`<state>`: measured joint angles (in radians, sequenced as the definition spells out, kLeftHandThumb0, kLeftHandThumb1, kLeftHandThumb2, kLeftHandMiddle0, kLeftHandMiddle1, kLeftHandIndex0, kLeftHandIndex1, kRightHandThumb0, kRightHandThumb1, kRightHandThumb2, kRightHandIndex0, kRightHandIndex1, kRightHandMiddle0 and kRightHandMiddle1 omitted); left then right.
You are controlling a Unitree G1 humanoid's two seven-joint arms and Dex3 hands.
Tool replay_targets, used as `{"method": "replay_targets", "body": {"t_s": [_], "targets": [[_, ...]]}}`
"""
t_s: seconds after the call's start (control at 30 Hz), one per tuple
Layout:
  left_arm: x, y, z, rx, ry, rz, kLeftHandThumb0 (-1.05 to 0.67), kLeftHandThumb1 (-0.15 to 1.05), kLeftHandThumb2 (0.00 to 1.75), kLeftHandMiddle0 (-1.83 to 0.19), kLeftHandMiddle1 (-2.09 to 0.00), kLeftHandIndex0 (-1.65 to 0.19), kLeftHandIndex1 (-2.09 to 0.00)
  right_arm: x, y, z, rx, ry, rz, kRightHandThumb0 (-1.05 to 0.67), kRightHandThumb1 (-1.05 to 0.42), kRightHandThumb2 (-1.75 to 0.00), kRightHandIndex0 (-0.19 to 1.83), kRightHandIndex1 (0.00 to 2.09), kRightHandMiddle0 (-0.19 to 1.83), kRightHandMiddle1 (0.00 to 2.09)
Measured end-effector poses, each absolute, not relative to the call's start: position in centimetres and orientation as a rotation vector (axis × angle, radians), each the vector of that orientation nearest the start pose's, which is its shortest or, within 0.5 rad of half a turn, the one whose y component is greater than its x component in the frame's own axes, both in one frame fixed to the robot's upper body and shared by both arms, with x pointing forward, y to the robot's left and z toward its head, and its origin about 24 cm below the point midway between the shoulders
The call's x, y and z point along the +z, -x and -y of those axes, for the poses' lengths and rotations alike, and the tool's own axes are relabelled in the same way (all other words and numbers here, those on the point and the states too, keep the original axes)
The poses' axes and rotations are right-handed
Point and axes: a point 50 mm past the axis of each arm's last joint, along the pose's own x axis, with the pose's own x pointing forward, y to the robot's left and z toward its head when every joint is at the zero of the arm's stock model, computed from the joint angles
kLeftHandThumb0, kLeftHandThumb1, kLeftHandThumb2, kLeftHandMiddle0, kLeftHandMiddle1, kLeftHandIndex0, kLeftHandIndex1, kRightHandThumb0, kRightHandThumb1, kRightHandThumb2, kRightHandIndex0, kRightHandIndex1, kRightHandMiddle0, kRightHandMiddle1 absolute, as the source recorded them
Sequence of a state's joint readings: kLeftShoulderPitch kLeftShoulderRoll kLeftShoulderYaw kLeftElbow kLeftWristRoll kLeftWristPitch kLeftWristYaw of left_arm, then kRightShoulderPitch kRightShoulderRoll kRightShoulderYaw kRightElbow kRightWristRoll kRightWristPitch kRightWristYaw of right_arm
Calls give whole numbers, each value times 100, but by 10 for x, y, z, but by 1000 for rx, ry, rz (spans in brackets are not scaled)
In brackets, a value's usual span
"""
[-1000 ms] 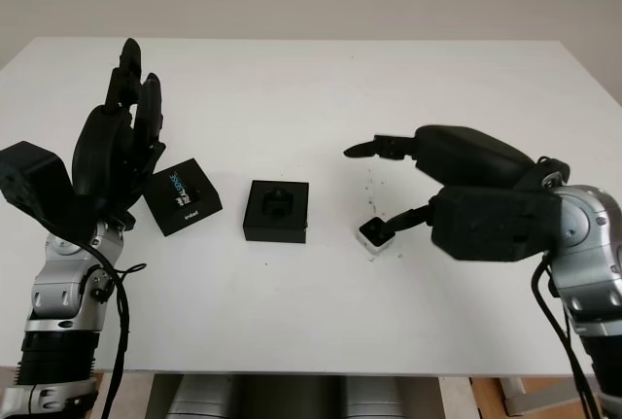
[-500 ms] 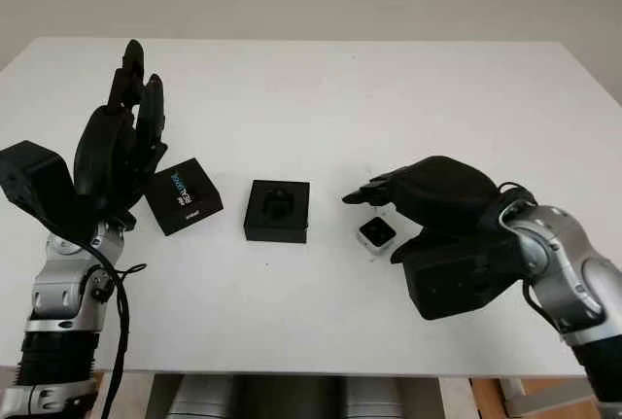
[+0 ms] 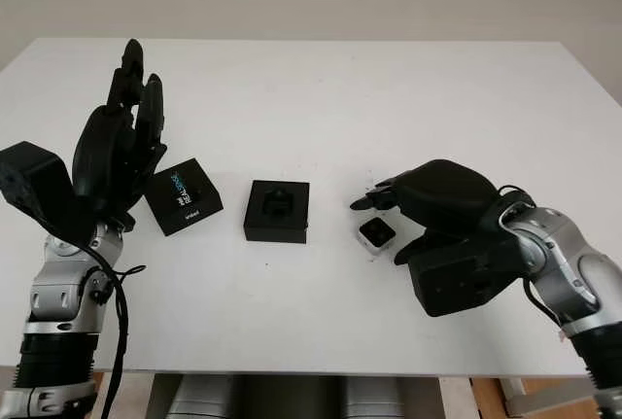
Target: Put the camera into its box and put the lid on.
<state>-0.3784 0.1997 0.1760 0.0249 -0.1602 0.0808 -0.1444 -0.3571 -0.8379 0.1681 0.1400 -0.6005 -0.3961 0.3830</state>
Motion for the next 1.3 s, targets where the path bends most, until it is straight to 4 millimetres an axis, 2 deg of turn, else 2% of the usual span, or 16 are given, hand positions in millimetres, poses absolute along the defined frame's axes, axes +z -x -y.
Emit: {"method": "replay_targets", "body": {"t_s": [0.2,0.23,0.3,0.4,0.77,1.3], "targets": [[144,-315,-194,-68,-23,289,-76,105,55,19,0,19,0,138,-296,223,567,1526,279,-44,-85,-5,56,14,62,23],[144,-315,-194,-68,-23,289,-76,105,55,19,0,19,0,138,-296,223,563,1523,289,-44,-84,-5,57,17,58,34],[144,-315,-194,-66,-25,287,-76,105,54,19,0,19,-1,137,-296,224,553,1517,307,-45,-84,-5,57,23,40,71],[144,-315,-195,-63,-30,284,-76,105,54,19,0,19,-1,134,-296,225,550,1531,305,-46,-85,-5,56,28,32,89],[143,-315,-195,-60,-25,283,-76,105,52,19,-2,19,-2,124,-297,226,570,1557,292,-47,-86,-5,42,22,32,91],[144,-315,-195,-58,-34,283,-76,105,54,19,0,19,0,121,-299,229,566,1544,295,-45,-85,-5,45,14,41,85]]}}
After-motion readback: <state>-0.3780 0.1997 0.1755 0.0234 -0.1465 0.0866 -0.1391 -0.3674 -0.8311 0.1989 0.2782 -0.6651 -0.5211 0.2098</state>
